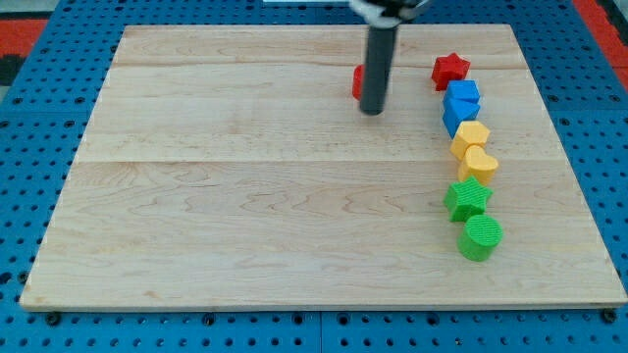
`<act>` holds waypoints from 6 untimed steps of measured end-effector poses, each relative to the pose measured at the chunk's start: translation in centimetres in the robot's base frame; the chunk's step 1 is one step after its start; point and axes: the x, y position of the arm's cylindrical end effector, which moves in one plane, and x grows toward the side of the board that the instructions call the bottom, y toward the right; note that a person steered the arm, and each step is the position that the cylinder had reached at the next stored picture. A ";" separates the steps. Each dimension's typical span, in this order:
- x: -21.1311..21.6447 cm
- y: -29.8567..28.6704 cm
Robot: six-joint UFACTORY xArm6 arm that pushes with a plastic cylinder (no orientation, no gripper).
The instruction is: Slide the red circle towards the center
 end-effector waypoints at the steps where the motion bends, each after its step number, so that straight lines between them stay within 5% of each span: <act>1: -3.8 4.2; 2: -8.6 5.9; 3: -6.0 1.8; 4: 4.5 -2.1; 5: 10.5 -3.7; 6: 5.2 -0.4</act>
